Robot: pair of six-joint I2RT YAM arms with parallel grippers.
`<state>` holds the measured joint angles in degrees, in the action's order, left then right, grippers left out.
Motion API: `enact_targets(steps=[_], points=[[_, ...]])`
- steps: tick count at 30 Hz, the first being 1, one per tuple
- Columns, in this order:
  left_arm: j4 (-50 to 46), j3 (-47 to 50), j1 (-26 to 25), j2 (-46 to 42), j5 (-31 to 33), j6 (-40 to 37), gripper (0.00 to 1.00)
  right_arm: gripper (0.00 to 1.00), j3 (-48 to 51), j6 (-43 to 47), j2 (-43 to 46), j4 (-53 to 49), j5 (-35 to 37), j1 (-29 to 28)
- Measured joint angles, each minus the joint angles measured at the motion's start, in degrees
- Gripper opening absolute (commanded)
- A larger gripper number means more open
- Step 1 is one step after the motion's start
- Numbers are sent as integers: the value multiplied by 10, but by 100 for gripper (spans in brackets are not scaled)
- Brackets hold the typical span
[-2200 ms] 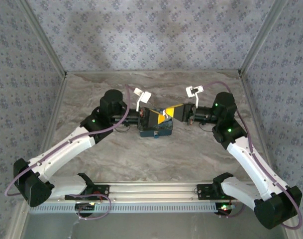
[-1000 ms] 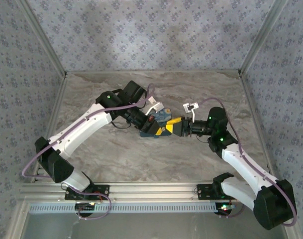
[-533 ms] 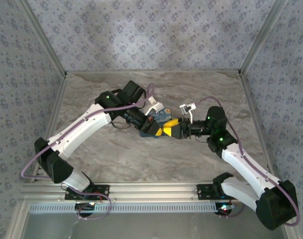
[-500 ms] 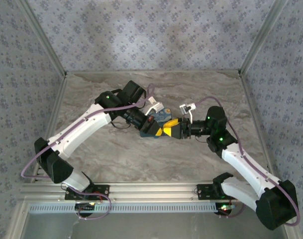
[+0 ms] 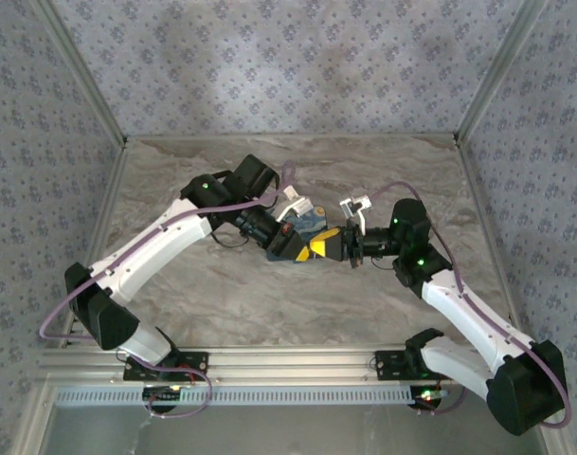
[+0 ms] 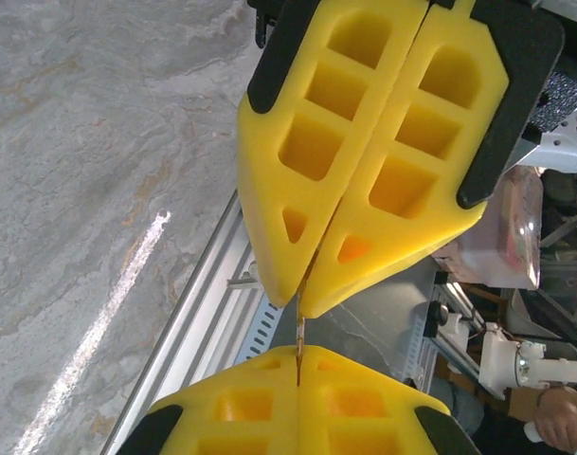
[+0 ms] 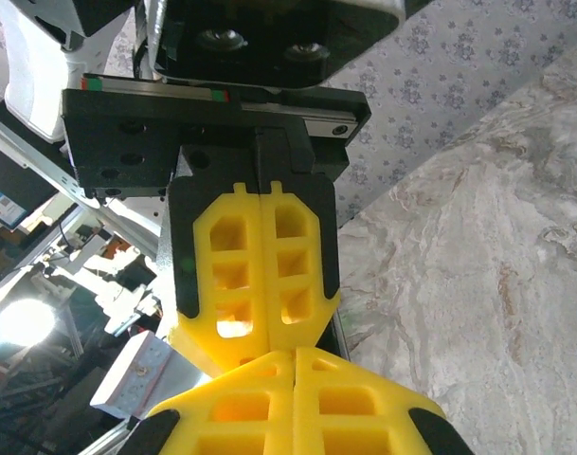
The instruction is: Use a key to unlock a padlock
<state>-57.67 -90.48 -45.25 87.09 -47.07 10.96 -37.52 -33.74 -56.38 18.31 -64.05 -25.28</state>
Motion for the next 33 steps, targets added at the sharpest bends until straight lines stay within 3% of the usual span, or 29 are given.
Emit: enact_targets(steps=[3, 5, 7, 16, 23, 28, 33], points=[[35, 23, 12, -22, 11, 18, 37, 0, -5, 3, 2, -12, 17, 1], [75, 59, 30, -55, 24, 44, 39, 0, -6, 3, 5, -18, 40, 5], [130, 108, 50, -101, 45, 76, 52, 0, -8, 2, 7, -22, 67, 10], [425, 312, 71, -270, 176, 252, 72, 0, -13, -46, 9, 25, 207, 19], [657, 440, 50, -281, 259, 359, 73, 0, -13, -77, 9, 91, 296, -17], [778, 458, 21, -255, 283, 388, 71, 0, -13, -81, 4, 114, 332, -49], [867, 457, 10, -232, 282, 402, 60, 0, -13, -85, 2, 130, 355, -71]])
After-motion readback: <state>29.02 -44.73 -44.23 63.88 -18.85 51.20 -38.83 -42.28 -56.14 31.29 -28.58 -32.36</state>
